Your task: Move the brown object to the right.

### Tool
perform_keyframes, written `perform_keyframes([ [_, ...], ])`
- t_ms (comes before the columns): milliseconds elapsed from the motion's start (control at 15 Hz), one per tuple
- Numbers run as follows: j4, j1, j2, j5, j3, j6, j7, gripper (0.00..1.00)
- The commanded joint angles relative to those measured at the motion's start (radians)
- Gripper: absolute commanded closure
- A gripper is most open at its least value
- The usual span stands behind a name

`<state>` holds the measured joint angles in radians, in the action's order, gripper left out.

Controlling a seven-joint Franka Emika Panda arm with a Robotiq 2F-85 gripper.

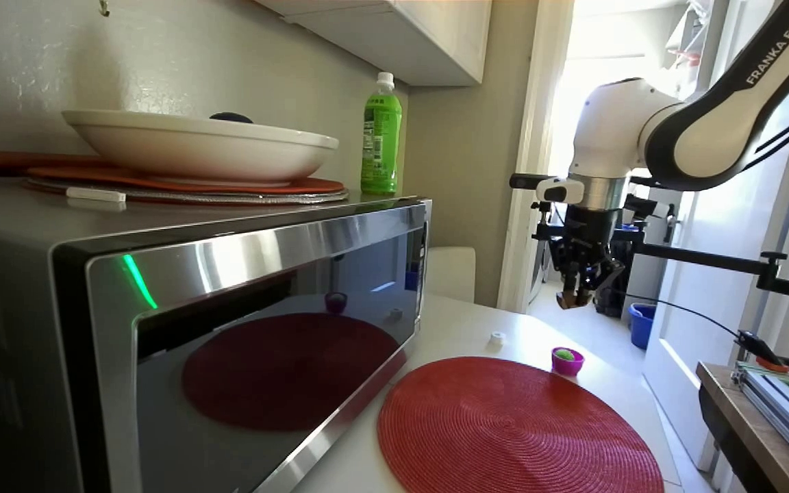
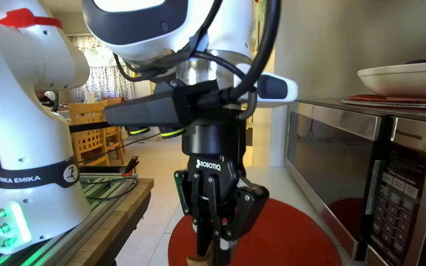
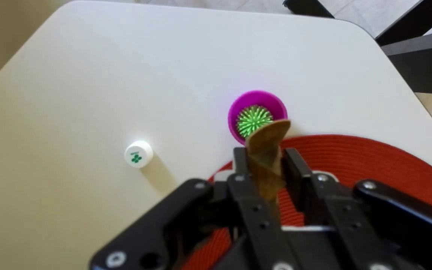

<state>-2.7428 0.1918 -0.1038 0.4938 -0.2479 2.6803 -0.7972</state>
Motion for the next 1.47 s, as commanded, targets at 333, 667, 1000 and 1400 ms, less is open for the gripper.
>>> perform_keyframes([
  [333, -0.001, 0.031, 0.121, -0.046, 0.002, 0.062, 0.046, 0.93],
  [667, 0.005, 0.047, 0.162, -0.017, -0.006, 0.114, 0.091, 0.93],
  [1000, 0.038, 0.053, 0.2, -0.105, 0.006, 0.137, 0.1, 0.93],
  [1400, 0.129, 0.053, 0.262, -0.267, 0.05, 0.112, 0.115, 0.93],
])
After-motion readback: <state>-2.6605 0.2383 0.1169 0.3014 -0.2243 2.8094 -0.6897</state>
